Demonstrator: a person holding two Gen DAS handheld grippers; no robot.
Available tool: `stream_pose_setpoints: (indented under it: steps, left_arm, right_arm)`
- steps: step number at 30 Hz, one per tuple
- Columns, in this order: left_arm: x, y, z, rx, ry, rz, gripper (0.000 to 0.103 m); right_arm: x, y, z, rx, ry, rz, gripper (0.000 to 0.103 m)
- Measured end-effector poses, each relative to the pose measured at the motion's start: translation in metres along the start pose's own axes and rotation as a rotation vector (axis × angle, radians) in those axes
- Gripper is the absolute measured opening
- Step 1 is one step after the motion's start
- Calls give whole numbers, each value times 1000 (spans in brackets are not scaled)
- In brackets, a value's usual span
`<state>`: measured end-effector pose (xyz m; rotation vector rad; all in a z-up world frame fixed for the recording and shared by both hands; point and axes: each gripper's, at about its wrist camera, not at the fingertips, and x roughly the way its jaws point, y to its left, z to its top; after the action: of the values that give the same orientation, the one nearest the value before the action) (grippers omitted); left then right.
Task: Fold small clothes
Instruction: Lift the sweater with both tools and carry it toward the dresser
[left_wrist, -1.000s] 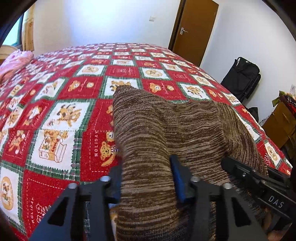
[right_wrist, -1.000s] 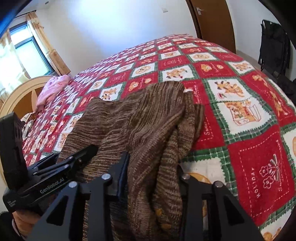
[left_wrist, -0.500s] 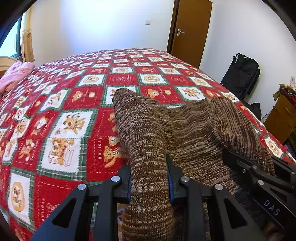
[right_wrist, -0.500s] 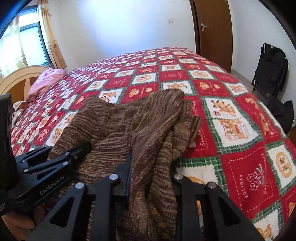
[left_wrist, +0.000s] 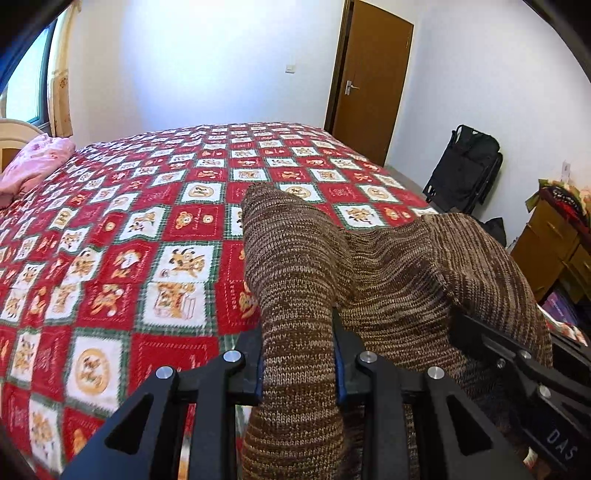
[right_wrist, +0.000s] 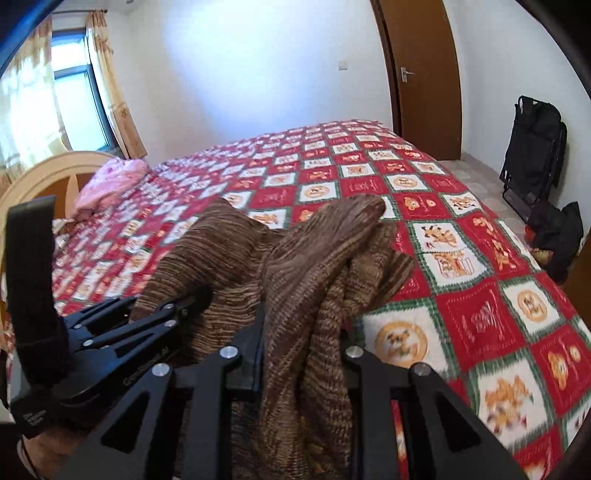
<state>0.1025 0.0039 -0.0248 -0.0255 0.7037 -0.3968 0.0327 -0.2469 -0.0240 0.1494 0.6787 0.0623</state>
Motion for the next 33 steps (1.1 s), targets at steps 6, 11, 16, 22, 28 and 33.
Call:
stream_pose_setpoints:
  steps: [6, 11, 16, 22, 28, 33]
  left_arm:
    - [-41, -8, -14, 44, -27, -10, 28]
    - [-65, -13, -24, 51, -30, -49, 28]
    - [-86, -29, -31, 88, -47, -94, 28]
    - [-106, -53, -36, 129, -74, -138, 28]
    - [-122, -77, -43, 163, -76, -194, 28]
    - [-129, -107, -48, 209, -90, -225, 28]
  right_arm:
    - [-44, 21, -13, -17, -57, 4, 25]
    - [-71, 23, -21, 34, -63, 26, 25]
    - [-103, 28, -33, 16, -83, -4, 25]
    - [-138, 24, -40, 17, -128, -42, 25]
    - [-170, 12, -54, 37, -150, -70, 25]
    - [-188, 0, -61, 28, -189, -118, 25]
